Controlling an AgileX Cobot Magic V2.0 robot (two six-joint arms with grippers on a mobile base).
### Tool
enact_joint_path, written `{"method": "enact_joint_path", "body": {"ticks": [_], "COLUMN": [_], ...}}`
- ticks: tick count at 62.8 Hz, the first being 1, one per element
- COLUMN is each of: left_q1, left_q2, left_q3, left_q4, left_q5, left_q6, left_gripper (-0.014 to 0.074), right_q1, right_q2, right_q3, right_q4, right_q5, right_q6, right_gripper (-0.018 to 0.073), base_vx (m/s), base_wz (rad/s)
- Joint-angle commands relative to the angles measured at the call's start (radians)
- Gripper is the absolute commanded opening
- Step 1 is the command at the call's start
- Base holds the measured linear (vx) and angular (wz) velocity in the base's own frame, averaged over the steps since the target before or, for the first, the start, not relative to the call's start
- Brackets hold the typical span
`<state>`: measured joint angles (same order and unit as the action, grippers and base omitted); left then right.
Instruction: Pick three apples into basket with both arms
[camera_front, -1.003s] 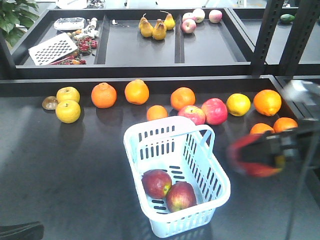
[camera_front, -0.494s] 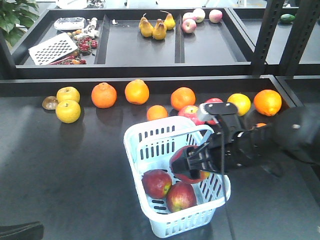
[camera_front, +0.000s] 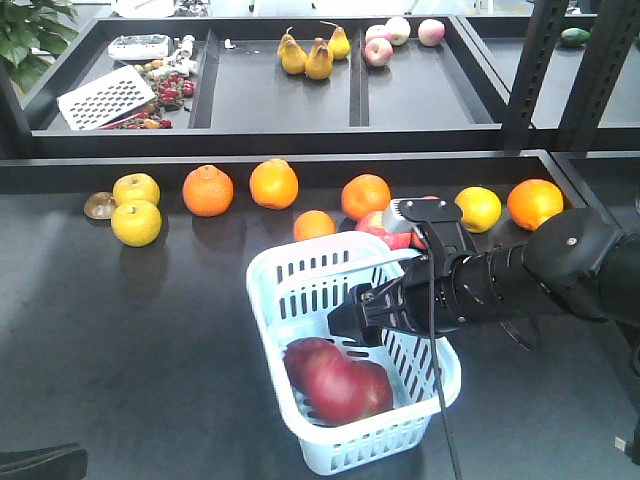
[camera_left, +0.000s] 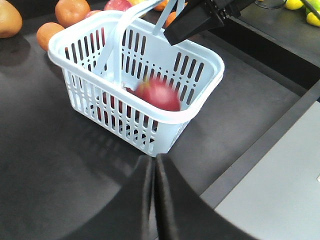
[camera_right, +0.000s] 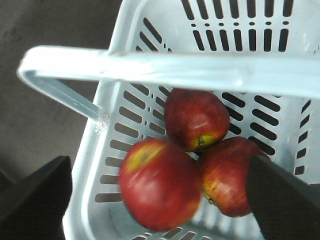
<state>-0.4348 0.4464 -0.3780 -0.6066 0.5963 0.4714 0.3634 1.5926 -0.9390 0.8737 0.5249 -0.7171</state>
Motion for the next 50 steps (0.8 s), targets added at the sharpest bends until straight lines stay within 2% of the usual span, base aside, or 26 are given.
{"method": "enact_joint_path", "body": {"ticks": [1, 8, 13, 18, 22, 35, 50], "left_q1": [-0.002, -0.002, -0.002, -0.002, -0.002, -0.002, -0.002], "left_q2": [0.004, 0.004, 0.004, 0.004, 0.004, 0.004, 0.004], "left_q3": [-0.026, -0.026, -0.026, -0.026, -0.026, -0.026, -0.026], "left_q4": [-0.033, -0.033, -0.033, -0.033, -0.033, -0.033, -0.033], "left_q5": [-0.055, -0.055, -0.055, -0.055, -0.055, -0.049, -0.023], "left_q6": [-0.008, -0.008, -0.008, -0.008, -0.008, -0.008, -0.008], "left_gripper": [-0.0006, -0.0006, -0.0006, -0.0006, -0.0006, -0.0006, -0.0006], "right_q1": [-0.001, -0.002, -0.003, -0.003, -0.003, -0.003, -0.003], "right_q2": [-0.036, -0.037, -0.047, -0.074, -0.106, -0.289, -0.656], "right_q3": [-0.033, -0.033, -0.033, -0.033, -0.033, -0.012, 0.207], "right_q4": [0.026, 0.016, -0.011, -0.068, -0.104, -0.178, -0.315], "right_q5": [-0.001, 0.063, 0.11, 0.15, 0.182, 0.274, 0.189], "right_q6": [-0.014, -0.015, -0.015, -0.015, -0.015, -0.015, 0.033], "right_gripper": [0.0603, 0.0461, 0.0312, 0.011, -0.0014, -0.0006, -0.0005], "base_vx": [0.0, 0.0, 0.0, 0.0, 0.0, 0.0, 0.0], "base_wz": [0.0, 0.0, 0.0, 0.0, 0.0, 0.0, 0.0]}}
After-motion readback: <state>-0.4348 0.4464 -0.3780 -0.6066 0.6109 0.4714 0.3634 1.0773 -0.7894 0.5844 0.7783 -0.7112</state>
